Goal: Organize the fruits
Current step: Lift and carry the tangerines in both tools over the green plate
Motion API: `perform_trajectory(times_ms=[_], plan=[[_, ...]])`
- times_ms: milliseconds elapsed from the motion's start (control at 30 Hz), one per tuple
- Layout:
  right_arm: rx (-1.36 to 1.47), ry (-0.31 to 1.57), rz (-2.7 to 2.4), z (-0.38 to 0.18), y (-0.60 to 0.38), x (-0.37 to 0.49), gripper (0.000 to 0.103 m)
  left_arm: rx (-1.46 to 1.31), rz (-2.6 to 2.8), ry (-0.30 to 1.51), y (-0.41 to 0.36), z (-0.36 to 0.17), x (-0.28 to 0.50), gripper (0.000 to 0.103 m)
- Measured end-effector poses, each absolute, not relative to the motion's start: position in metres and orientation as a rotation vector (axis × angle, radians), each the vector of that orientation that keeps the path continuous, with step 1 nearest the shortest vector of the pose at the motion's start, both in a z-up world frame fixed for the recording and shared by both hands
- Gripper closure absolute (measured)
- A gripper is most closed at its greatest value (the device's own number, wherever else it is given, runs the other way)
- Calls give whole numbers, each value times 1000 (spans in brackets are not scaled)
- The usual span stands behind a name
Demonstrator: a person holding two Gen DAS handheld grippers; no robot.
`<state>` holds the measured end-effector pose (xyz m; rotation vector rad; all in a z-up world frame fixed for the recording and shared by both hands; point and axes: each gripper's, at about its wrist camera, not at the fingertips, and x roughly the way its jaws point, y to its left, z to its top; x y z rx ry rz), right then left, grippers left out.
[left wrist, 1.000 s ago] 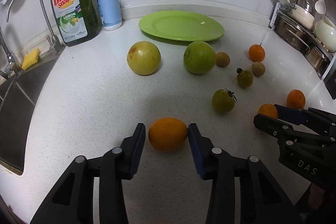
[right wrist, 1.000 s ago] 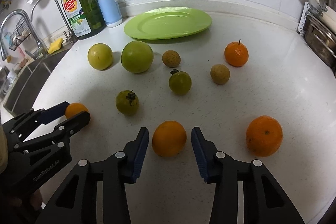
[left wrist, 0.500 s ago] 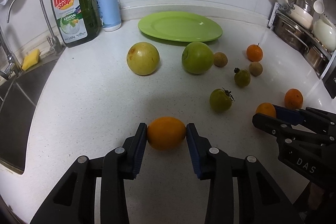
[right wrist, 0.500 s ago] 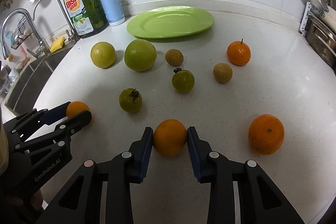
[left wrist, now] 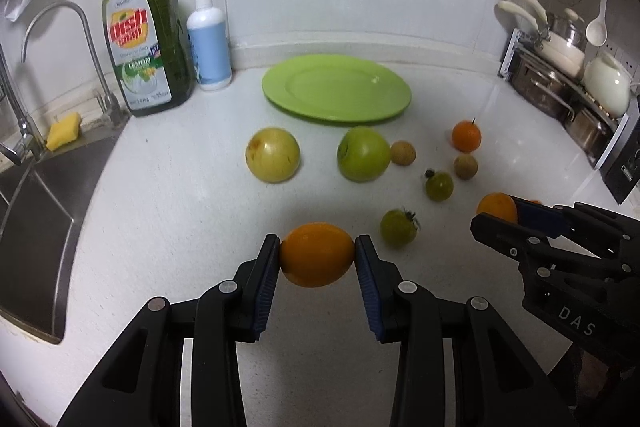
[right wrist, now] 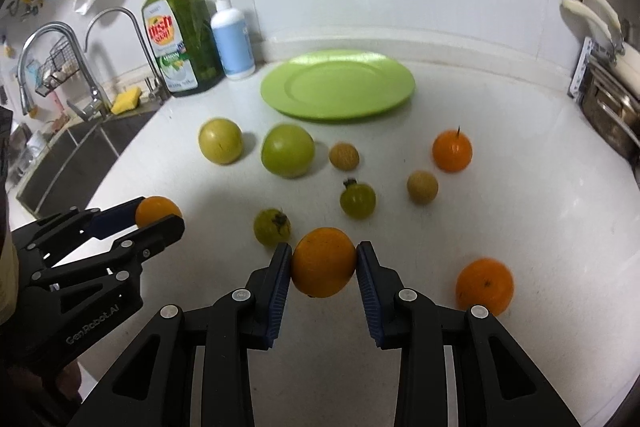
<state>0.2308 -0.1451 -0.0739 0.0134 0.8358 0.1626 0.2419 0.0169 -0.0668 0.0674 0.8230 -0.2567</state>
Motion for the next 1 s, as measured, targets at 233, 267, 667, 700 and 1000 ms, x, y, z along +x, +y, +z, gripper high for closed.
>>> perform_trajectory(times_ms=[233,267,667,700,1000], plan=[[-1,756,180,-50,-141,231,69,87,-264,749,18,-39,244,65],[-3,744,184,-46,-140,232,69,90,-263,733,19,-34,245,65],[37,692,209,-18,-142,265,69,104,-261,667,19,-1,279,65],[46,694,215,-16,-143,271,69,103,-264,663,18,1,283,65],[15,694,210,-2,-146,323,69,109,-303,644,11,15,332,65]])
